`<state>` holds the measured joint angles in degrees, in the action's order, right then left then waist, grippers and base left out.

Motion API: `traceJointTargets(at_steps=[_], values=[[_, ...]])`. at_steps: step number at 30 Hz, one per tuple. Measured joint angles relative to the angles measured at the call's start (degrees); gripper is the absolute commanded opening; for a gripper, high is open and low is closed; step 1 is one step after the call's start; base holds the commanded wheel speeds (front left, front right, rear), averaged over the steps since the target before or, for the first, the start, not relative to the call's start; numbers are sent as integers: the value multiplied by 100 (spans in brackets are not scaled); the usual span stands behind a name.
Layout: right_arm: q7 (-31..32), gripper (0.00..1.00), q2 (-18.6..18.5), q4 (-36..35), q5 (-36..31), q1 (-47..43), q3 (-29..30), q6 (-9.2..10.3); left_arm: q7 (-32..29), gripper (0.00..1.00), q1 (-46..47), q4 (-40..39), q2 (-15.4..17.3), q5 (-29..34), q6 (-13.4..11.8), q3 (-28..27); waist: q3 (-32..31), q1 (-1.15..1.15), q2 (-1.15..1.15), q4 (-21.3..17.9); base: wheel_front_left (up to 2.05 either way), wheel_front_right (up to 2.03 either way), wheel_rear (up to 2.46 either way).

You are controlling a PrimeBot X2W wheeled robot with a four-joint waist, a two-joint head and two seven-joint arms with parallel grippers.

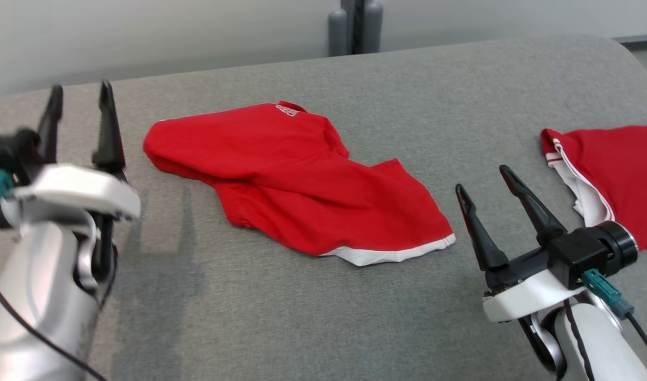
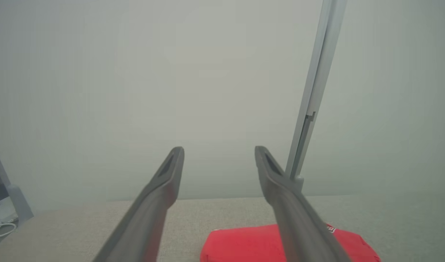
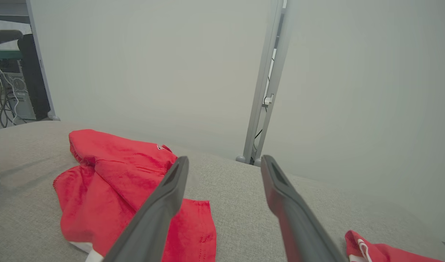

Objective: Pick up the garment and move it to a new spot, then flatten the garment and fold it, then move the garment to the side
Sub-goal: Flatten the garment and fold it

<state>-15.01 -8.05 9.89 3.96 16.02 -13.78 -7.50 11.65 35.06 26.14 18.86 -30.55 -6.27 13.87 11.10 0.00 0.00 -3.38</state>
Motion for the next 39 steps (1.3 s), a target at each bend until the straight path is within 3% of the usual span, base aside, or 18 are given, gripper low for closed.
traceJointTargets(at_steps=[8, 14, 17, 22, 28, 39], values=[[0, 100, -125, -36, 1, -92, 65, 0, 325, 100, -1401, -912, -647, -112, -65, -447, -141, 0, 0, 327, 0, 0, 0], [-8, 100, -138, -19, 11, -126, 54, 0, 333, 100, -2107, -1274, -1241, 312, 126, -875, -186, 0, 0, 433, 0, 0, 0], [-8, 100, -135, -16, 22, -126, -2, 0, 333, 100, -2204, -1233, -1372, 489, 307, -939, -177, 0, 0, 428, 0, 0, 0], [-8, 100, -133, -11, 46, -87, -51, 0, 333, 100, -2231, -844, -1495, 683, 642, -719, -100, 0, 0, 352, 0, 0, 0], [-9, 100, -104, -5, 53, -11, -85, 0, 302, 100, -1925, 48, -1559, 805, 875, -313, 58, 0, 0, 138, 0, 0, 0], [-9, 100, -29, -9, 63, 37, -60, 0, -99, 100, -1244, 1485, -1570, 581, 851, -281, 266, 0, 0, -387, 0, 0, 0]])
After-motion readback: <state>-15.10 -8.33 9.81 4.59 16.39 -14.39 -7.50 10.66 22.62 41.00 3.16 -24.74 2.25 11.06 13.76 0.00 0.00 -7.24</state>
